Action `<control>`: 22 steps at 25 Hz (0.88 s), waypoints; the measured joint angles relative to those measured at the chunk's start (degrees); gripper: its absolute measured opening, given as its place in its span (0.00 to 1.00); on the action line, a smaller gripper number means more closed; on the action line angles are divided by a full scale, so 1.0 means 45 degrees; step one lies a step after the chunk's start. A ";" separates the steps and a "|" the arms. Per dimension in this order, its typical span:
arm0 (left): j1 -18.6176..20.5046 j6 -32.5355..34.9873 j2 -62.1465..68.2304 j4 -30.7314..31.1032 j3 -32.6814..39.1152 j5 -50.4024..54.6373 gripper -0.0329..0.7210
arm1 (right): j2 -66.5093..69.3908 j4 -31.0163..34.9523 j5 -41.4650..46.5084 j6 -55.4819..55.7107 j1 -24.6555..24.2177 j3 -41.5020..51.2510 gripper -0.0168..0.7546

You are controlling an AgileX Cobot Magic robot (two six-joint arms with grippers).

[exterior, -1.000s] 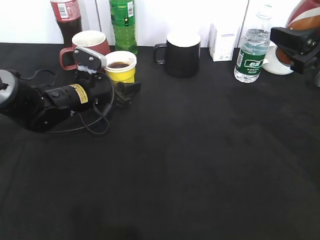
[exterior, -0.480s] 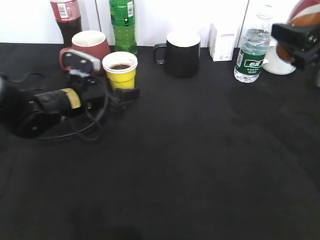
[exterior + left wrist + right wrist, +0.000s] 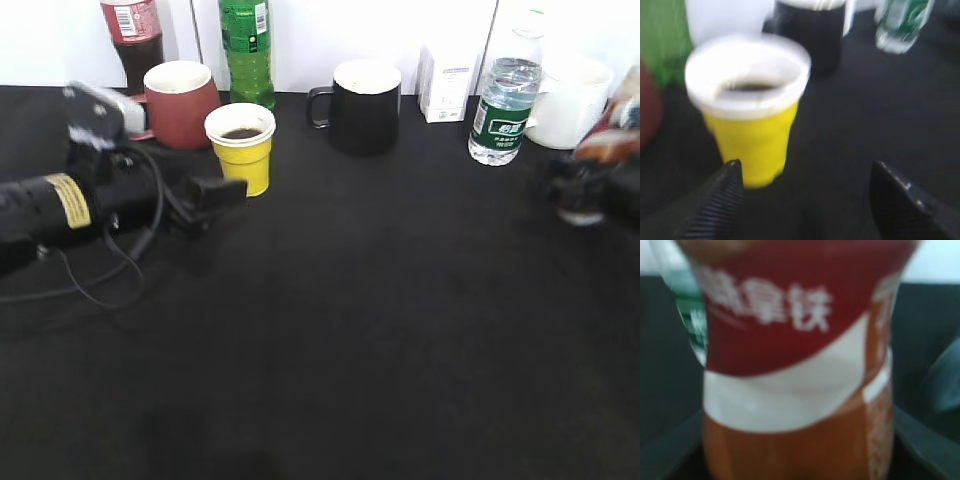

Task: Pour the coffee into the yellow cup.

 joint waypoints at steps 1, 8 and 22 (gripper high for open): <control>0.0000 0.0000 -0.0093 0.0004 0.0000 0.0000 0.83 | 0.0267 0.0025 -0.0257 -0.0129 0.0000 -0.0029 0.71; 0.0000 -0.0009 -0.0117 0.0322 0.0000 0.0060 0.83 | 0.0130 0.0074 0.0956 0.0038 0.0000 0.0103 0.85; -0.3314 -0.4499 -0.3254 -0.1125 -0.2253 1.4226 0.76 | -0.5348 0.1628 1.6200 0.0084 0.0000 -0.3113 0.80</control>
